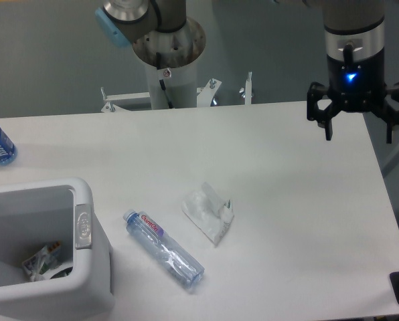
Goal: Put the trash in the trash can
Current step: 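Move the open gripper over the clear plastic water bottle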
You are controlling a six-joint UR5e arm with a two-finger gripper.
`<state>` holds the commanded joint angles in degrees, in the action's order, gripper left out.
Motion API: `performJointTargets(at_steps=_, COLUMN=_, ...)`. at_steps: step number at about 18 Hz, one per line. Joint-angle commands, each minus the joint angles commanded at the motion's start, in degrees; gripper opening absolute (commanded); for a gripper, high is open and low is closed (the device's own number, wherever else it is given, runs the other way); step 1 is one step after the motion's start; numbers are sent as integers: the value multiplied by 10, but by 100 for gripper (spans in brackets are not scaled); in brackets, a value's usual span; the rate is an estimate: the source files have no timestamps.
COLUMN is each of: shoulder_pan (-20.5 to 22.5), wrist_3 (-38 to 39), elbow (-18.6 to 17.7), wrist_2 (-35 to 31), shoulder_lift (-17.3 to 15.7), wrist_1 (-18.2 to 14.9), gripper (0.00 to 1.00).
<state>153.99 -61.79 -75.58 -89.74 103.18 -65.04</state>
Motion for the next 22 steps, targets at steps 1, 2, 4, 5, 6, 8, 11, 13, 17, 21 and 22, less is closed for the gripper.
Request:
performJointTargets(at_steps=1, shoulder_pan=-1, wrist_3=1, elbow=-1, wrist_2=-1, shoulder_lift=0, wrist_1=0, gripper=100)
performJointTargets(at_steps=2, shoulder_pan=-2, wrist_3=1, elbow=-2, wrist_2=-2, shoulder_lift=0, wrist_1=0, gripper=100)
performJointTargets(at_steps=4, shoulder_pan=-3, wrist_3=3, elbow=-3, wrist_2=-1, shoulder_lift=0, wrist_1=0, gripper=100)
performJointTargets(at_steps=5, shoulder_pan=-4, wrist_3=4, elbow=-8, wrist_2=-2, shoulder_lift=-1, wrist_1=1, gripper=100)
performJointTargets(at_steps=6, shoulder_pan=-4, wrist_3=5, elbow=-13, wrist_2=-2, shoulder_lift=-4, wrist_1=3, gripper=100)
performJointTargets(at_steps=8, shoulder_pan=-6, wrist_3=16, elbow=-21, wrist_2=-4, shoulder_lift=-8, wrist_1=4, gripper=100)
performJointTargets(at_steps=11, shoulder_pan=-13, wrist_3=60, elbow=-25, wrist_2=-2, shoulder_lift=-9, wrist_1=4, gripper=100)
performJointTargets(at_steps=13, shoulder_pan=-28, wrist_3=87, elbow=-33, wrist_2=-1, shoulder_lift=-9, wrist_1=6, gripper=100)
performJointTargets(at_steps=17, shoulder_pan=-53, wrist_3=173, elbow=-53, wrist_2=-2, shoulder_lift=-6, wrist_1=9, gripper=100)
performJointTargets(at_steps=21, shoulder_pan=-109, wrist_3=303, elbow=-59, wrist_2=2, shoulder_lift=17, wrist_1=8, gripper=100)
performJointTargets(at_steps=22, shoulder_pan=-121, wrist_3=328, elbow=-57, wrist_2=10, shoulder_lift=25, wrist_1=8, gripper=100)
